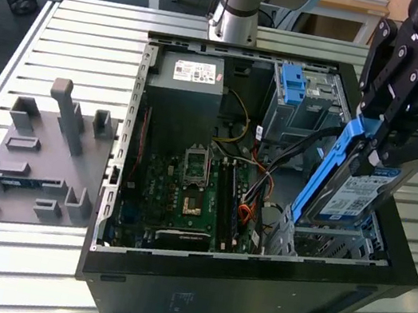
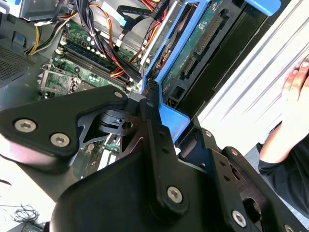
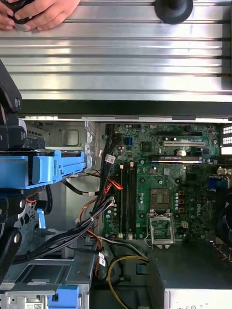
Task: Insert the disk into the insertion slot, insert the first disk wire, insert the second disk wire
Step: 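Insert the disk into the insertion slot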
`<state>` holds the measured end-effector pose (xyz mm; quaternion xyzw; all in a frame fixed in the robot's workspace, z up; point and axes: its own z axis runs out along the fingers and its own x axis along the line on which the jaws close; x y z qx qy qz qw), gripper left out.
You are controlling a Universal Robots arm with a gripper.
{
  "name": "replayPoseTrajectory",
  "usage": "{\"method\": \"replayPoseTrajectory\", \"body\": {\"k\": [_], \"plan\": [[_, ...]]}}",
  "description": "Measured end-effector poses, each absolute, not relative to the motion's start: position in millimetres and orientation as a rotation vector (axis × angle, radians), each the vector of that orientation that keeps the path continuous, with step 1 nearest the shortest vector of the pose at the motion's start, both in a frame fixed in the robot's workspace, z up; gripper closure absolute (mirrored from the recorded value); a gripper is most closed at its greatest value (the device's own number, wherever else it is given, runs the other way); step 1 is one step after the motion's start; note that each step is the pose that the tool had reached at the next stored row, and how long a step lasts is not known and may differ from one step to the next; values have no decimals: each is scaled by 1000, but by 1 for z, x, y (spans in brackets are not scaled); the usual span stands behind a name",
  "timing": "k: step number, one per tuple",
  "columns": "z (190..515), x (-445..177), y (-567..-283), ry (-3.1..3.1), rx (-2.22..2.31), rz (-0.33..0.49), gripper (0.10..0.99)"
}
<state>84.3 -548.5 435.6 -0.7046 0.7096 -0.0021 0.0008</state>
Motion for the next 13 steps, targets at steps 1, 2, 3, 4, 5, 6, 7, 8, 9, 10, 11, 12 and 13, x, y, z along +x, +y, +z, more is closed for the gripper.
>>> {"method": "replayPoseTrajectory", "body": {"k": [1,2,3,4,5,6,7,8,9,10,11,12,13], "plan": [[435,84,-549,2228,-2212,-7,718],[434,84,-549,2228,-2212,-7,718],[434,84,-549,2228,-2212,-7,718],[433,84,-549,2228,-2212,-7,718],[432,84,-549,2228,-2212,-7,718],[431,84,-549,2228,-2212,-7,718],[430,84,-549,2228,-2212,-7,718],[430,84,-549,2228,-2212,-7,718],[429,84,-549,2228,-2212,-7,718],[429,84,-549,2228,-2212,-7,718],[428,84,-549,2228,-2212,-7,718],[427,84,-549,2228,-2212,-7,718],[427,84,-549,2228,-2213,-7,718]]}}
